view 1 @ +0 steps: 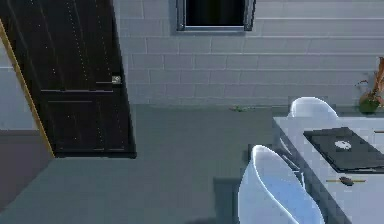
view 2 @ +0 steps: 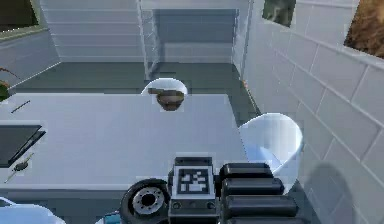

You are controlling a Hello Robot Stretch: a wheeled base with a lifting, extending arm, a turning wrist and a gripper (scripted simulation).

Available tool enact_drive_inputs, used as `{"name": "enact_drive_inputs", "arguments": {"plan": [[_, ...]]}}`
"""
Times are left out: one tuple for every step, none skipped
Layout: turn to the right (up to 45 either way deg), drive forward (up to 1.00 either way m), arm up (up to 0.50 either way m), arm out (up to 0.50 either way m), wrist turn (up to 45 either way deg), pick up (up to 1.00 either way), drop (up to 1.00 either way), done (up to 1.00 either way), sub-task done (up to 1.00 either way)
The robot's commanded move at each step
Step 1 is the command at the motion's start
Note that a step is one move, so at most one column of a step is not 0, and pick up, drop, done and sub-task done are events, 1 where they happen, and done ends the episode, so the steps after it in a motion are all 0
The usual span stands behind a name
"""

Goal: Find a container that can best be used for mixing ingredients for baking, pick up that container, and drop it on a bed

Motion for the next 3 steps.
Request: {"name": "enact_drive_inputs", "arguments": {"plan": [[0.0, 1.00, 0.00, 0.00, 0.0, 0.00, 0.00, 0.00, 0.00], [36.0, 0.00, 0.00, 0.00, 0.0, 0.00, 0.00, 0.00, 0.00], [0.0, 1.00, 0.00, 0.00, 0.0, 0.00, 0.00, 0.00, 0.00]]}}
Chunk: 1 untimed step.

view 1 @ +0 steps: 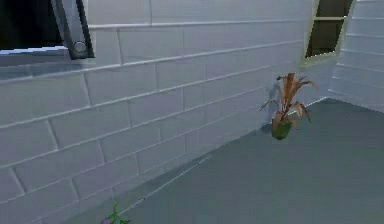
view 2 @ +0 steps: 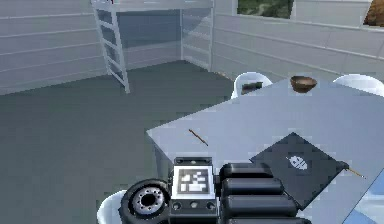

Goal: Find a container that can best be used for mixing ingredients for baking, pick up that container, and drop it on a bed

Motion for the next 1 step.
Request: {"name": "enact_drive_inputs", "arguments": {"plan": [[9.0, 0.00, 0.00, 0.00, 0.0, 0.00, 0.00, 0.00, 0.00]]}}
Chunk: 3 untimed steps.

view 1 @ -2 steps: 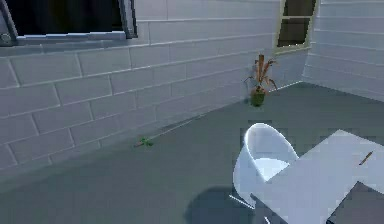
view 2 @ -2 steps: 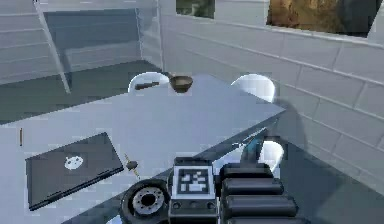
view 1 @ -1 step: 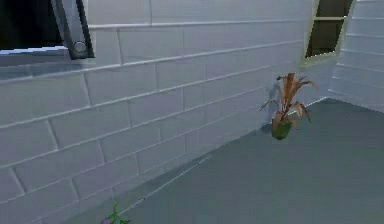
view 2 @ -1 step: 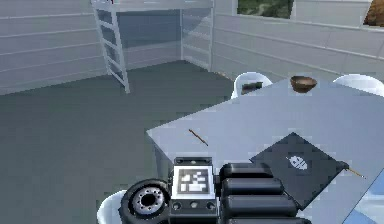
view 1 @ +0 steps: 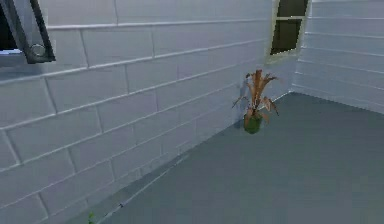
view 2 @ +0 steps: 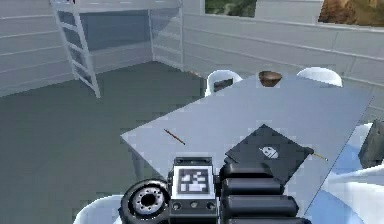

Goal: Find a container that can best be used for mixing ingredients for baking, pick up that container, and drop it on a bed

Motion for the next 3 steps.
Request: {"name": "enact_drive_inputs", "arguments": {"plan": [[0.0, 0.20, 0.00, 0.00, 0.0, 0.00, 0.00, 0.00, 0.00], [12.0, 0.00, 0.00, 0.00, 0.0, 0.00, 0.00, 0.00, 0.00], [0.0, 0.25, 0.00, 0.00, 0.0, 0.00, 0.00, 0.00, 0.00]]}}
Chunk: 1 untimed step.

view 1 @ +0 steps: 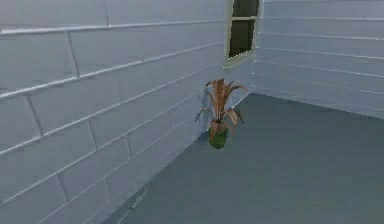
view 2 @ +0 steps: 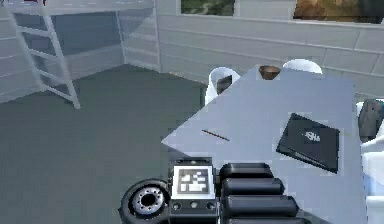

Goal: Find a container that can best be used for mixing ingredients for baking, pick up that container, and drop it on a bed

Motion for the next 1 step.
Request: {"name": "enact_drive_inputs", "arguments": {"plan": [[42.0, 0.00, 0.00, 0.00, 0.0, 0.00, 0.00, 0.00, 0.00]]}}
